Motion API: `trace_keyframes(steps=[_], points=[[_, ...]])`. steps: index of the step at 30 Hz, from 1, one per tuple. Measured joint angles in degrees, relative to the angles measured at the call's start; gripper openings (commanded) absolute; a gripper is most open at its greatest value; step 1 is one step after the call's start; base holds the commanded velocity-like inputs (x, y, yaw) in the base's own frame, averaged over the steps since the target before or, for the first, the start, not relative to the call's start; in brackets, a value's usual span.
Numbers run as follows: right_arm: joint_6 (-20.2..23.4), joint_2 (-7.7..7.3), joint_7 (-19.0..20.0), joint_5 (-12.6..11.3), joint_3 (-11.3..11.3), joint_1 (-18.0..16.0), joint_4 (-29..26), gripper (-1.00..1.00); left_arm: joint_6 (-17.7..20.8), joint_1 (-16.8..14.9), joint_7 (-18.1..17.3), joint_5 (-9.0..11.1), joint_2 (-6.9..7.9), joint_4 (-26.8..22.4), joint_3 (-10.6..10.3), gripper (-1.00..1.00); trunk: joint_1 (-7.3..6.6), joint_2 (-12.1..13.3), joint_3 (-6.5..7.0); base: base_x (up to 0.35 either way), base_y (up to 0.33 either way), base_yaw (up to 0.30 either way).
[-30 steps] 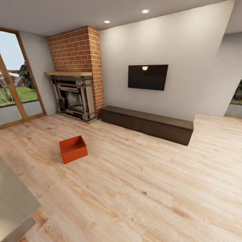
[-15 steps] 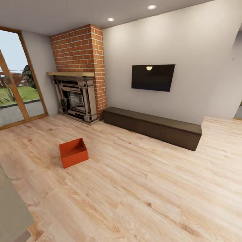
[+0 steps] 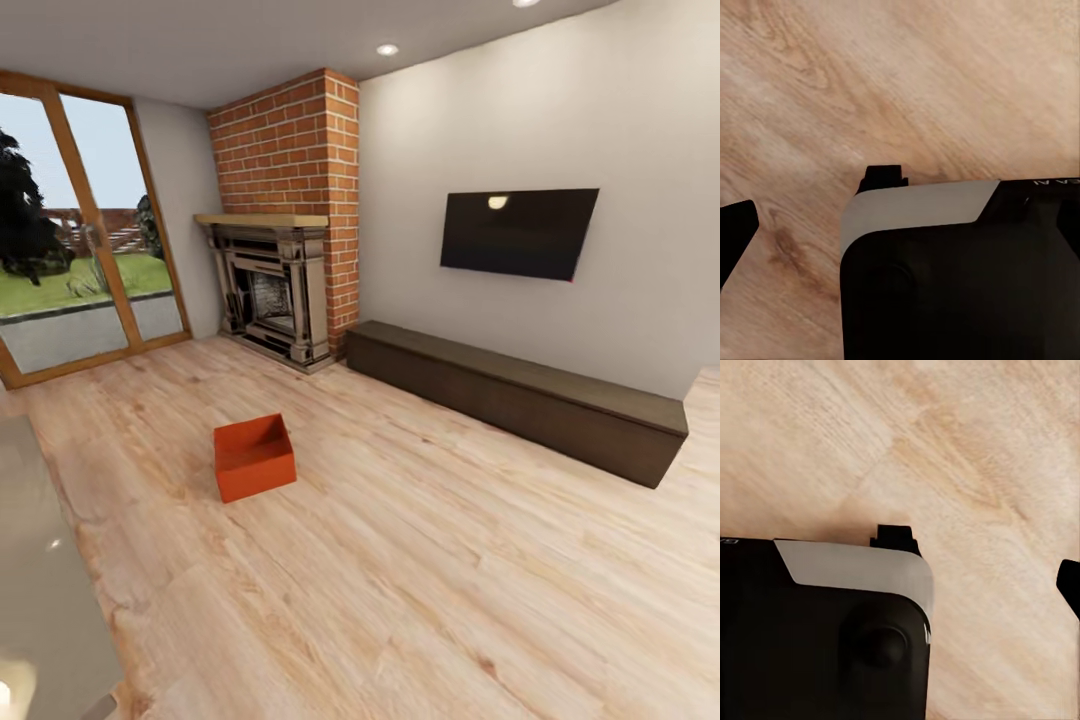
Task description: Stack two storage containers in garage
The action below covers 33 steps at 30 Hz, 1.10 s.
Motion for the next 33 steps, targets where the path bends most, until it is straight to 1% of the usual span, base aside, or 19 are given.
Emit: trace_keyframes(steps=[18,33], points=[[0.0,0.0,0.0,0.0,0.0,0.0,0.0,1.0,0.0,0.0,0.0,0.0,0.0,0.0,0.0,1.0,0.0,0.0,0.0,0.322,0.0,0.257],[0.0,-0.01,0.0,0.0,0.0,0.0,0.0,1.0,0.0,0.0,0.0,0.0,0.0,0.0,0.0,1.0,0.0,0.0,0.0,0.322,0.0,0.015]])
